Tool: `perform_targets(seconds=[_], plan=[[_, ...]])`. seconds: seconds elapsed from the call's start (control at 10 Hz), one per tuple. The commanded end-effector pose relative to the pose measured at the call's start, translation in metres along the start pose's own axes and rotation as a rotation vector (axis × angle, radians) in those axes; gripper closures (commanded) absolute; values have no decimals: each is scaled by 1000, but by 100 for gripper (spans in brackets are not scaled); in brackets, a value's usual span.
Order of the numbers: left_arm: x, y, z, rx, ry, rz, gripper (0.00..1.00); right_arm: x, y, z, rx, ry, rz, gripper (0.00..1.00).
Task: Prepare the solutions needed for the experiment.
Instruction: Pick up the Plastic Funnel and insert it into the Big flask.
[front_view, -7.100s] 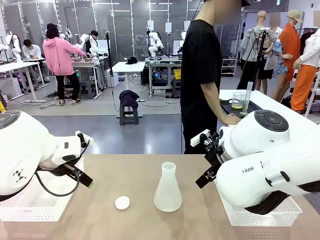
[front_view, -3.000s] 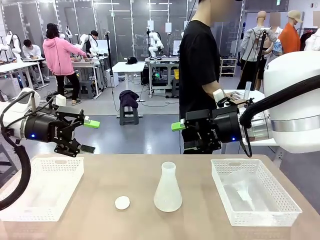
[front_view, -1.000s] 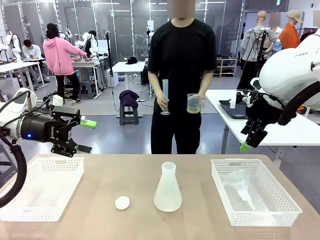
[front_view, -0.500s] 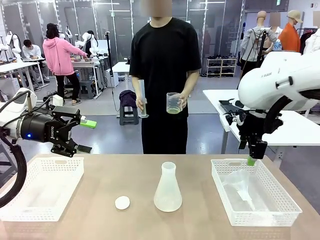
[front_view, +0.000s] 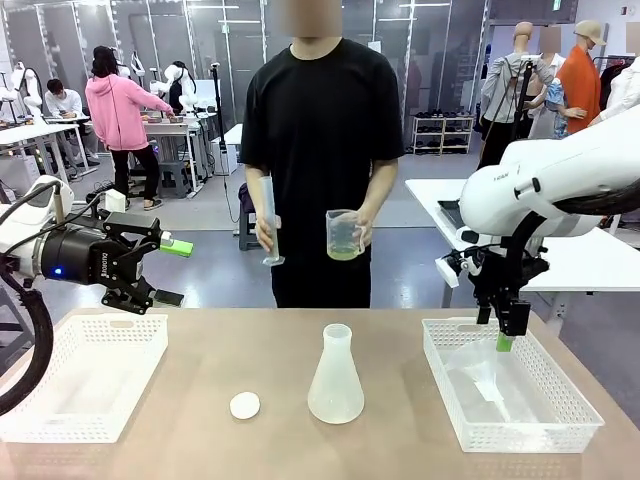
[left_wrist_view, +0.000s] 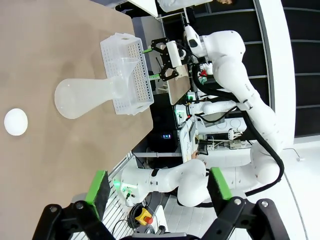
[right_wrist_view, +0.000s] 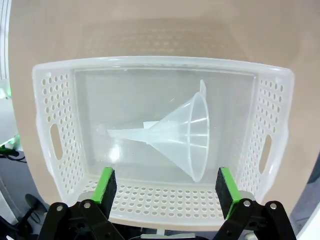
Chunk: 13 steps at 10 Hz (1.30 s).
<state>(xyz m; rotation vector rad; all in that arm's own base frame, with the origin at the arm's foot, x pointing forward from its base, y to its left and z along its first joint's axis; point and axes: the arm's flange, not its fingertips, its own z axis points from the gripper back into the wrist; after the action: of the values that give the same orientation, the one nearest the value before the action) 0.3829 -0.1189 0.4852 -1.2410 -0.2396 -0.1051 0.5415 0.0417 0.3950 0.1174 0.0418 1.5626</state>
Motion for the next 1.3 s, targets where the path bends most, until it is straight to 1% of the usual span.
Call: perform_targets(seconds=[0.0, 0.2, 0.4, 0.6, 0.7, 0.8, 1.1, 1.2], plan=[[-1, -2, -2, -29, -6, 5, 0, 0, -17, -11, 40, 3, 47, 0], [-1, -2, -2, -29, -6, 5, 0, -1, -26, -26, 60, -12, 48, 0], [-1, -2, -2, -29, -6, 5, 0, -3, -32, -38, 117, -20, 54, 0], [-1, -2, -2, -29, -6, 5, 0, -5, -37, -42, 137, -38, 45, 0], [-1, -2, -2, -29, -6, 5, 0, -5, -37, -44, 150, -52, 28, 10], [-1, -2, -2, -29, -6, 5, 0, -4, -38, -45, 137, -73, 46, 19], [-1, -2, -2, -29, -6, 5, 0, -2, -39, -47, 134, -81, 40, 48], [-1, -2, -2, -29, -6, 5, 0, -2, -39, -47, 138, -73, 41, 37]])
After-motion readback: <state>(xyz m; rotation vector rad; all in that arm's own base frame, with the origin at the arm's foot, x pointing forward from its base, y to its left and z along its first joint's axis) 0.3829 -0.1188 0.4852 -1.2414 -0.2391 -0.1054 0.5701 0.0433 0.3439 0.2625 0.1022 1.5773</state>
